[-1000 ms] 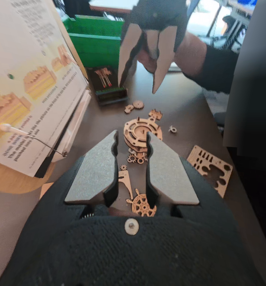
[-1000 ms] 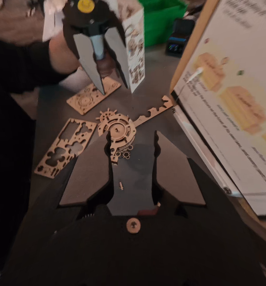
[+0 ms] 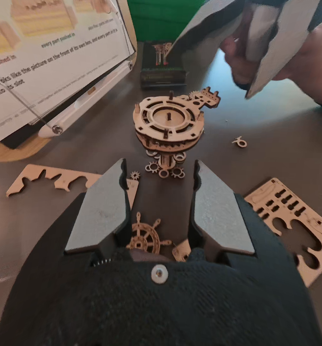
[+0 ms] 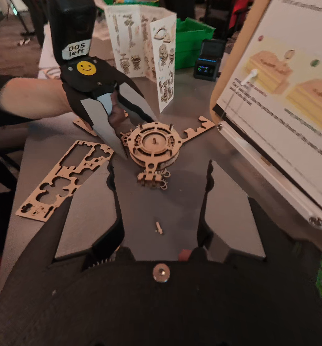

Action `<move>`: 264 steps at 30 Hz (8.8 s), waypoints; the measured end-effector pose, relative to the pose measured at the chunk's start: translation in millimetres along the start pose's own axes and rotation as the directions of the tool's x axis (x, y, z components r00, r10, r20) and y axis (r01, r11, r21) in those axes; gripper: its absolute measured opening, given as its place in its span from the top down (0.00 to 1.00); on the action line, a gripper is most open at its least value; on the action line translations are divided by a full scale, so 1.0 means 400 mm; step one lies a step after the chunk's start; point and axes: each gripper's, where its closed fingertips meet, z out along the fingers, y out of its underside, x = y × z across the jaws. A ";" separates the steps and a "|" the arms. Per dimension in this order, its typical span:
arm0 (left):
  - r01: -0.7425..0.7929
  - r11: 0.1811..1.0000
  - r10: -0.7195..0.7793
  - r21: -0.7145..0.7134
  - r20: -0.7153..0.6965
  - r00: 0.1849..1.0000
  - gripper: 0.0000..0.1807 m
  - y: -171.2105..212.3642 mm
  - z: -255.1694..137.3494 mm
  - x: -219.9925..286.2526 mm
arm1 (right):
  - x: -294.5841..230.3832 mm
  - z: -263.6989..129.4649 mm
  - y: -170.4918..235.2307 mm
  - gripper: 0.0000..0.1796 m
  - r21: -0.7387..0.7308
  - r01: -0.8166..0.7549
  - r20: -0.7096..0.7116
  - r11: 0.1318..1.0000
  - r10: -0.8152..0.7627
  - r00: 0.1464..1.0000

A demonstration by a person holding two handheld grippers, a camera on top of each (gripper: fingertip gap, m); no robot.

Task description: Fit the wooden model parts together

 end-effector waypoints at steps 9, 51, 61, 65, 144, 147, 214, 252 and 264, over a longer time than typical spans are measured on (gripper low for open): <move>-0.096 0.995 0.092 -0.029 -0.130 0.987 0.67 0.005 0.047 0.026 | -0.027 0.098 0.008 0.64 -0.147 0.174 0.138 0.974 -0.154 0.978; 0.288 0.958 -0.280 -0.017 -0.290 0.915 0.93 -0.013 0.021 -0.015 | 0.059 0.041 0.125 0.81 -0.220 -0.029 0.082 0.975 0.048 0.996; 0.183 0.982 -0.190 -0.050 -0.224 0.956 0.88 0.007 0.011 -0.016 | 0.046 0.099 0.118 0.81 -0.215 -0.114 0.099 0.970 0.138 0.986; 0.081 0.995 -0.089 -0.056 -0.164 0.983 0.82 0.001 -0.008 -0.014 | 0.047 0.087 0.106 0.83 -0.187 -0.163 0.125 0.969 0.188 0.974; -0.129 0.957 0.080 -0.260 -0.191 0.978 0.66 0.111 -0.083 0.010 | -0.085 0.072 -0.041 0.83 0.009 -0.077 0.227 0.997 0.073 0.971; -0.101 0.982 0.067 -0.161 -0.204 0.977 0.67 0.061 -0.137 0.007 | -0.112 0.074 -0.057 0.86 0.038 0.020 0.211 0.999 -0.027 0.977; -0.076 0.991 0.045 -0.107 -0.264 0.964 1.00 -0.034 -0.101 0.074 | -0.151 0.161 -0.029 1.00 -0.474 0.352 0.291 0.807 -0.234 0.928; -0.077 0.991 0.044 -0.107 -0.281 0.959 1.00 -0.028 -0.106 0.083 | -0.141 0.104 -0.131 1.00 -0.639 0.276 0.266 0.718 -0.131 0.955; -0.072 0.991 0.038 -0.115 -0.278 0.960 1.00 -0.028 -0.109 0.079 | -0.112 0.109 -0.102 1.00 -0.445 0.143 0.186 0.884 -0.065 0.980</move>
